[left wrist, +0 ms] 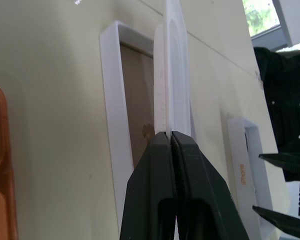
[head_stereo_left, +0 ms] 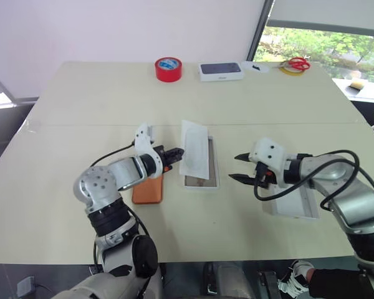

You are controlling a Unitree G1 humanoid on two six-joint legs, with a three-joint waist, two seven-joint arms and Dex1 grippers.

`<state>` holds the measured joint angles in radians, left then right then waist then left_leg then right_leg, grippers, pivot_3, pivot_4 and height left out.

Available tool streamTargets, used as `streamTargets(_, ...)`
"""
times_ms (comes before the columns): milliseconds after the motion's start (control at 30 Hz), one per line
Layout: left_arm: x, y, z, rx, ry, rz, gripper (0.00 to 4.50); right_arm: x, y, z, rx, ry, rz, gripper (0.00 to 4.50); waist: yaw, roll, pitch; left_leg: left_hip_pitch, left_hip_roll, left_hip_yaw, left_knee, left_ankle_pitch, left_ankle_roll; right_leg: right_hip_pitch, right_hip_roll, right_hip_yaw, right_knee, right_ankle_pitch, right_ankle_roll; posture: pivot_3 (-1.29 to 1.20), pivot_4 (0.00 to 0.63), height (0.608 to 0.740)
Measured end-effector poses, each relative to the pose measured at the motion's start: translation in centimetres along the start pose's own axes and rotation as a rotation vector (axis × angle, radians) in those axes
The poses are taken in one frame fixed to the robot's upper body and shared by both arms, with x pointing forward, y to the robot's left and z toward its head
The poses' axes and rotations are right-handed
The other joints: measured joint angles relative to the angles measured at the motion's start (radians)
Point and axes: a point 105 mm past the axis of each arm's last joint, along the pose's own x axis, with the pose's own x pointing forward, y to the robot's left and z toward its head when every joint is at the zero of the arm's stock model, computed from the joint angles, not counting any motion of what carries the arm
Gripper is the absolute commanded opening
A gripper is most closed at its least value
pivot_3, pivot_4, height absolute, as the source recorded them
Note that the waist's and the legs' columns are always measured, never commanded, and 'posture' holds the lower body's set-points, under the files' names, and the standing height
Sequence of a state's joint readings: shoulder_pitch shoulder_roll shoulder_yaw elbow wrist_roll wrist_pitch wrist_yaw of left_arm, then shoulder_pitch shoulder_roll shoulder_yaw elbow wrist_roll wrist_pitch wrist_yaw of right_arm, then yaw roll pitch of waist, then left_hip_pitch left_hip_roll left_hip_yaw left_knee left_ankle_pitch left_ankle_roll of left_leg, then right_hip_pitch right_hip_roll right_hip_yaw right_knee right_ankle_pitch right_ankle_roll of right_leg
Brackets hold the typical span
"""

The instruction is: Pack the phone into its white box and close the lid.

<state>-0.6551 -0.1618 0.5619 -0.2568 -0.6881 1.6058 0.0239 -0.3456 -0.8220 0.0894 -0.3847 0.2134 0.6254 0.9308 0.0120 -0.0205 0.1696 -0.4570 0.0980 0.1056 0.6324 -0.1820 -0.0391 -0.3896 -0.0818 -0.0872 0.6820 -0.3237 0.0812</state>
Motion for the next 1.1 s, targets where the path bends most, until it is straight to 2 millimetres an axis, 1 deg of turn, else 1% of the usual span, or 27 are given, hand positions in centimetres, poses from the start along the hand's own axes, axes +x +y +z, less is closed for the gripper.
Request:
streamTargets(67, 0.1, 0.0, -0.2, 0.002, 0.007, 0.002, 0.00, 0.0, 0.0, 0.0, 0.000, -0.001, -0.005, 2.76, 0.000, 0.000, 0.000, 0.000, 0.000, 0.000, 0.000, 0.000, 0.000, 0.000, 0.000, 0.000, 0.000, 0.000, 0.000, 0.00, 0.150, 0.730)
streamTargets(167, 0.3, 0.1, -0.9, 0.008, 0.033, 0.005, 0.88, 0.1, -0.1, 0.1, 0.002, -0.008, -0.012, 2.80, 0.000, 0.000, 0.000, 0.000, 0.000, 0.000, 0.000, 0.000, 0.000, 0.000, 0.000, 0.000, 0.000, 0.000, 0.000, 0.00, 0.150, 0.730)
streamTargets(200, 0.3, 0.1, -0.9, 0.008, 0.033, 0.005, 1.28, 0.1, -0.1, 0.1, 0.002, -0.009, -0.012, 2.80, 0.000, 0.000, 0.000, 0.000, 0.000, 0.000, 0.000, 0.000, 0.000, 0.000, 0.000, 0.000, 0.000, 0.000, 0.000, 0.00, 0.150, 0.730)
streamTargets(333, 0.3, 0.0, -0.9, 0.008, 0.032, 0.003, 3.41, 0.1, -0.2, 0.2, 0.001, -0.011, -0.020, 2.80, 0.000, 0.000, 0.000, 0.000, 0.000, 0.000, 0.000, 0.000, 0.000, 0.000, 0.000, 0.000, 0.000, 0.000, 0.000, 0.00, 0.150, 0.730)
streamTargets(367, 0.3, 0.0, -0.9, 0.008, 0.032, -0.001, 3.82, 0.1, -0.3, 0.2, 0.001, -0.012, -0.023, 2.80, 0.000, 0.000, 0.000, 0.000, 0.000, 0.000, 0.000, 0.000, 0.000, 0.000, 0.000, 0.000, 0.000, 0.000, 0.000, 0.00, 0.150, 0.730)
streamTargets(467, 0.2, -0.1, -0.8, 0.006, 0.028, -0.013, 3.82, 0.2, -0.7, 0.2, 0.002, -0.015, -0.036, 2.80, 0.000, 0.000, 0.000, 0.000, 0.000, 0.000, 0.000, 0.000, 0.000, 0.000, 0.000, 0.000, 0.000, 0.000, 0.000, 0.00, 0.150, 0.730)
streamTargets(533, -0.1, 0.1, -0.3, 0.005, 0.012, -0.015, 3.93, 0.4, -0.8, 0.6, 0.002, -0.031, -0.042, 2.27, -0.001, 0.000, 0.000, 0.000, 0.000, 0.000, 0.000, 0.000, 0.000, 0.000, 0.000, 0.000, 0.000, 0.000, 0.000, 0.00, 0.150, 0.730)
streamTargets(567, -0.3, 0.1, 0.1, 0.014, 0.002, -0.018, 3.93, 0.6, -1.0, 0.8, 0.003, -0.041, -0.047, 1.99, -0.002, 0.000, 0.000, 0.000, 0.000, 0.000, 0.000, 0.000, 0.000, 0.000, 0.000, 0.000, 0.000, 0.000, 0.000, 0.00, 0.150, 0.730)
streamTargets(633, -1.1, 0.6, 1.4, 0.069, -0.035, 0.004, 3.93, 1.0, -1.3, 1.4, 0.003, -0.061, -0.061, 1.04, -0.006, 0.000, 0.000, 0.000, 0.000, 0.000, -0.001, 0.000, -0.001, -0.001, 0.001, 0.000, 0.000, 0.000, 0.000, 0.00, 0.150, 0.730)
streamTargets(667, -1.6, 1.0, 2.3, 0.113, -0.063, 0.026, 3.93, 1.3, -1.6, 1.6, 0.006, -0.061, -0.070, 0.48, -0.007, 0.000, 0.000, 0.000, 0.000, 0.000, -0.001, 0.000, -0.001, -0.001, 0.001, 0.000, 0.000, 0.000, 0.000, 0.00, 0.150, 0.730)
streamTargets(700, -2.1, 1.5, 3.1, 0.171, -0.085, 0.057, 3.93, 1.6, -1.8, 1.7, 0.011, -0.065, -0.083, 0.04, -0.007, 0.000, 0.000, 0.000, 0.000, 0.000, -0.001, 0.001, -0.001, -0.001, 0.001, 0.000, 0.000, 0.000, 0.000, 0.00, 0.150, 0.730)
streamTargets(767, -3.3, 2.4, 4.2, 0.314, -0.120, 0.119, 3.93, 2.6, -2.2, 2.2, 0.028, -0.072, -0.108, 0.04, -0.010, 0.001, 0.000, 0.000, 0.001, 0.001, -0.001, 0.002, -0.004, -0.001, 0.000, 0.000, 0.000, 0.000, 0.000, 0.00, 0.150, 0.730)
streamTargets(833, -3.8, 2.9, 4.5, 0.426, -0.134, 0.127, 3.93, 4.0, -2.4, 2.7, 0.059, -0.076, -0.129, 0.04, -0.009, 0.001, -0.001, 0.000, 0.001, 0.001, -0.001, 0.002, -0.004, -0.002, 0.000, 0.000, 0.000, 0.000, 0.000, 0.00, 0.150, 0.730)
streamTargets(900, -4.2, 3.2, 4.3, 0.533, -0.122, 0.115, 3.93, 5.3, -2.5, 3.5, 0.083, -0.081, -0.148, 0.04, -0.006, 0.001, -0.001, -0.001, 0.001, 0.001, -0.001, 0.002, -0.004, -0.002, 0.000, 0.000, 0.000, 0.000, 0.000, 0.00, 0.150, 0.730)
streamTargets(967, -4.9, 3.8, 4.0, 0.694, -0.098, 0.116, 3.93, 6.7, -2.5, 4.3, 0.101, -0.083, -0.168, 0.04, -0.006, 0.001, -0.001, -0.002, 0.001, 0.002, -0.001, 0.002, -0.004, -0.004, 0.000, 0.000, 0.000, 0.000, -0.001, 0.00, 0.150, 0.730)
streamTargets(1033, -5.5, 4.3, 3.6, 0.815, -0.072, 0.109, 3.93, 7.9, -2.5, 4.9, 0.117, -0.081, -0.188, 0.04, -0.005, 0.001, -0.001, -0.002, 0.001, 0.002, -0.001, 0.001, -0.002, -0.004, 0.000, 0.000, 0.000, 0.000, -0.001, 0.00, 0.150, 0.730)
streamTargets(1100, -5.9, 4.6, 2.9, 0.898, -0.041, 0.075, 3.93, 9.4, -2.3, 5.2, 0.132, -0.067, -0.202, 0.04, -0.006, 0.002, -0.001, -0.002, 0.001, 0.003, -0.002, 0.000, -0.001, -0.005, 0.000, 0.000, 0.000, 0.000, -0.001, 0.00, 0.150, 0.730)
